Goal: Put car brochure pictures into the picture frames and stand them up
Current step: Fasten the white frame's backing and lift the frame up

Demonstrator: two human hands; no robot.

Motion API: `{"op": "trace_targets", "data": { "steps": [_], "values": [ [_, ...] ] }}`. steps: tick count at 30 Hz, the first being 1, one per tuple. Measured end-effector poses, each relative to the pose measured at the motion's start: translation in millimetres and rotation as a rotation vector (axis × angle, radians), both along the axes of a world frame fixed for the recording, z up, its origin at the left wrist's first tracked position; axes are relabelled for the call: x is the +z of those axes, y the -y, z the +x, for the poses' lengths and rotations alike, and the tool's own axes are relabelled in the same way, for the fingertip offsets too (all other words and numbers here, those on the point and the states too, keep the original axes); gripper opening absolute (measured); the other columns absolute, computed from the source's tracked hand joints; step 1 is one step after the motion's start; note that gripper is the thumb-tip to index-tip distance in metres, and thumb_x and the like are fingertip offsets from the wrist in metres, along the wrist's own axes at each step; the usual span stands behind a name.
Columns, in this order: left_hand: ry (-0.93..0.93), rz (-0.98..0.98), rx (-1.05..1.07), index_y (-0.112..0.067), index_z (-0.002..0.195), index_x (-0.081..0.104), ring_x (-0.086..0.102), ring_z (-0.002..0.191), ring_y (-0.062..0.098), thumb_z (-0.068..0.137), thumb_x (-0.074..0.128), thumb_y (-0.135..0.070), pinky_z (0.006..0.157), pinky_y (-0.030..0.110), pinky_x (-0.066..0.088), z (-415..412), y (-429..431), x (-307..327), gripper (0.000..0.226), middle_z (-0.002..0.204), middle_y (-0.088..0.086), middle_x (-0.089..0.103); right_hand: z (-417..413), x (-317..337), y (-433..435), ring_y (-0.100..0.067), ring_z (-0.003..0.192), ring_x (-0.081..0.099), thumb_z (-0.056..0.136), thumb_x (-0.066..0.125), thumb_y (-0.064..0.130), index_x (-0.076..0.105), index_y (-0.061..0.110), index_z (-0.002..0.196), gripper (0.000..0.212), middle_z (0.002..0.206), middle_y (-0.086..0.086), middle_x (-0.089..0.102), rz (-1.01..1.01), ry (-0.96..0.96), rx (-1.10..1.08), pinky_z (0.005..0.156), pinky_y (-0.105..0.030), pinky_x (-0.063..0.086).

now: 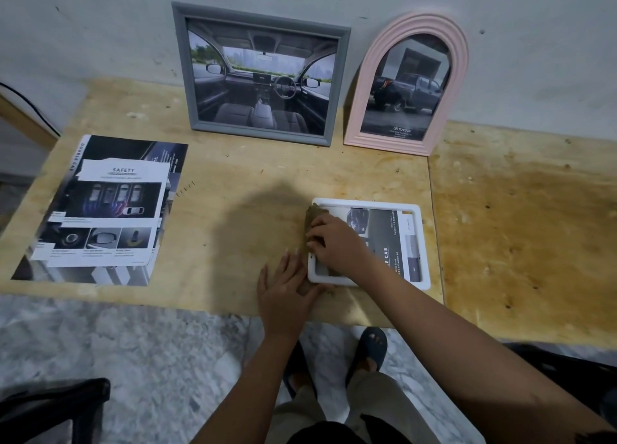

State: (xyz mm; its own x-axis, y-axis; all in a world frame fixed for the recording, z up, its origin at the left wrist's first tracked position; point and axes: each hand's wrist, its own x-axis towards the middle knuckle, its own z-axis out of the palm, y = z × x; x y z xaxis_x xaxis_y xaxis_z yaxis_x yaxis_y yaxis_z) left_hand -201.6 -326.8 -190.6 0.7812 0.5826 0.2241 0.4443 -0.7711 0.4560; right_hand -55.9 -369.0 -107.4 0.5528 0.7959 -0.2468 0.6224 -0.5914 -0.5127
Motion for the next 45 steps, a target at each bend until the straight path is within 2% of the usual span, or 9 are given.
{"op": "trace_targets", "data": {
  "steps": [8, 15, 21, 24, 27, 29, 35, 41, 45],
  "values": [
    [0.006, -0.063, -0.013, -0.023, 0.108, 0.071, 0.055, 0.121, 0.015, 0.081, 0.046, -0.059, 0.105, 0.041, 0.026, 0.3, 1.0, 5.1, 0.051, 0.126, -0.003, 0.061, -18.0, 3.8, 19.6, -0.027, 0.101, 0.058, 0.083, 0.056, 0.008, 0.074, 0.002, 0.094, 0.021, 0.113, -0.008, 0.064, 0.026, -0.023, 0.035, 0.085, -0.035, 0.044],
    [0.028, -0.168, -0.127, -0.014, 0.117, 0.066, 0.052, 0.122, 0.017, 0.083, 0.048, -0.046, 0.104, 0.037, 0.029, -5.2, -3.8, 6.9, 0.049, 0.126, 0.005, 0.061, -16.6, 3.9, 12.5, -0.019, 0.089, 0.059, 0.083, 0.063, 0.021, 0.072, 0.005, 0.081, 0.018, 0.097, -0.002, 0.063, 0.042, -0.055, -0.151, 0.072, -0.029, 0.046],
    [0.01, -0.261, -0.433, -0.013, 0.111, 0.069, 0.059, 0.111, 0.008, 0.081, 0.05, -0.029, 0.1, 0.029, 0.039, -30.5, -26.2, 11.4, 0.039, 0.123, 0.002, 0.063, -38.8, -4.8, 22.0, -0.019, 0.097, 0.054, 0.086, 0.062, 0.027, 0.059, 0.014, 0.106, 0.025, 0.109, 0.0, 0.054, 0.072, 0.044, -0.239, 0.069, -0.03, 0.045],
    [0.15, -0.578, -0.159, -0.01, 0.103, 0.072, 0.064, 0.094, 0.004, 0.083, 0.055, -0.024, 0.085, 0.025, 0.052, -26.3, -42.1, 29.3, 0.031, 0.106, 0.002, 0.071, -43.5, -5.9, 20.4, -0.02, 0.108, 0.052, 0.088, 0.057, 0.03, 0.05, 0.018, 0.126, 0.041, 0.12, 0.0, 0.052, 0.035, 0.081, -0.24, 0.07, -0.027, 0.038],
    [0.205, -0.671, 0.125, -0.01, 0.106, 0.071, 0.061, 0.09, 0.005, 0.089, 0.061, -0.013, 0.075, 0.009, 0.048, 4.8, -58.1, 45.1, 0.02, 0.103, 0.003, 0.07, -42.8, -4.9, 15.8, -0.02, 0.11, 0.052, 0.087, 0.057, 0.033, 0.048, 0.018, 0.13, 0.046, 0.122, 0.0, 0.051, -0.011, 0.092, -0.26, 0.073, -0.03, 0.044],
    [0.146, -0.722, 0.152, -0.009, 0.11, 0.069, 0.059, 0.095, 0.008, 0.091, 0.059, -0.014, 0.073, 0.006, 0.042, 31.4, -65.6, 51.5, 0.022, 0.108, 0.005, 0.069, -41.9, -3.8, 12.4, -0.021, 0.108, 0.052, 0.086, 0.058, 0.033, 0.051, 0.018, 0.126, 0.044, 0.119, -0.002, 0.05, -0.047, 0.105, -0.268, 0.073, -0.032, 0.045],
    [0.026, -0.717, 0.195, -0.017, 0.101, 0.074, 0.064, 0.099, 0.019, 0.088, 0.061, -0.032, 0.09, 0.034, 0.048, 76.3, -60.7, 51.5, 0.024, 0.104, 0.001, 0.071, -48.8, -7.9, 3.2, -0.023, 0.102, 0.05, 0.092, 0.046, 0.027, 0.05, 0.017, 0.125, 0.034, 0.113, -0.006, 0.048, -0.088, 0.193, -0.269, 0.062, -0.03, 0.037],
    [-0.133, -0.536, 0.203, -0.022, 0.098, 0.074, 0.057, 0.112, 0.013, 0.085, 0.063, -0.038, 0.075, 0.024, 0.027, 84.7, -52.3, 61.5, 0.023, 0.111, -0.003, 0.068, -49.8, -10.7, 7.4, -0.023, 0.095, 0.053, 0.092, 0.046, 0.021, 0.05, 0.017, 0.125, 0.033, 0.108, -0.005, 0.052, -0.068, 0.175, -0.277, 0.059, -0.029, 0.029],
    [-0.168, -0.533, 0.188, -0.023, 0.102, 0.073, 0.052, 0.12, 0.01, 0.083, 0.065, -0.035, 0.089, 0.026, 0.034, 86.1, -55.1, 62.1, 0.024, 0.118, -0.006, 0.066, -51.4, -7.8, 13.5, -0.021, 0.093, 0.054, 0.091, 0.047, 0.023, 0.049, 0.019, 0.126, 0.035, 0.105, -0.003, 0.054, -0.07, 0.182, -0.251, 0.06, -0.028, 0.03]
  ]
}}
